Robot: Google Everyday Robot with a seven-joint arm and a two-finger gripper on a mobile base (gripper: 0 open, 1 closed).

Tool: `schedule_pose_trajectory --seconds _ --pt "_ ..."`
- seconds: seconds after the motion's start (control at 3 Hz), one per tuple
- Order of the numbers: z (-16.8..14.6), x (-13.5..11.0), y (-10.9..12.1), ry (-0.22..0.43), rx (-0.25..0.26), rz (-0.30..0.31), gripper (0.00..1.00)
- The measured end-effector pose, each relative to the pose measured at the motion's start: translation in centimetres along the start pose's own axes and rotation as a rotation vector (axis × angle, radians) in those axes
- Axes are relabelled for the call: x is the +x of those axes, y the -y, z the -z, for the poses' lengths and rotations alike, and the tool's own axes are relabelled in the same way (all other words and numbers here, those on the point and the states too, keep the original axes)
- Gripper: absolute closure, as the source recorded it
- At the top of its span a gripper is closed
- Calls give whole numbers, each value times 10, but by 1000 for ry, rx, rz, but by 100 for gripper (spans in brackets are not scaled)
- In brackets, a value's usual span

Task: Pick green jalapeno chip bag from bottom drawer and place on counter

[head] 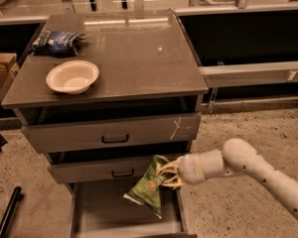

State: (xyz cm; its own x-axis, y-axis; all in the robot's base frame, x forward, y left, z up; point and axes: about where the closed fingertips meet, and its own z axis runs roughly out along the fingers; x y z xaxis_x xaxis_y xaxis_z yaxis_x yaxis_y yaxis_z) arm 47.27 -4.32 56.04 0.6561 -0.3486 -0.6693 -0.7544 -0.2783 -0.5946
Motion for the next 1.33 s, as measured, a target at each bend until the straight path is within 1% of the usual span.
schedule_pose_trajectory --seconds 0.33,0.67,1.0,1.33 --pt "55 -31 54 -56 21 -35 100" --pt "114 -66 112 -144 31 -59 100" --pt "142 -92 142 -212 53 4 100" --pt "142 -95 144 -215 51 18 100"
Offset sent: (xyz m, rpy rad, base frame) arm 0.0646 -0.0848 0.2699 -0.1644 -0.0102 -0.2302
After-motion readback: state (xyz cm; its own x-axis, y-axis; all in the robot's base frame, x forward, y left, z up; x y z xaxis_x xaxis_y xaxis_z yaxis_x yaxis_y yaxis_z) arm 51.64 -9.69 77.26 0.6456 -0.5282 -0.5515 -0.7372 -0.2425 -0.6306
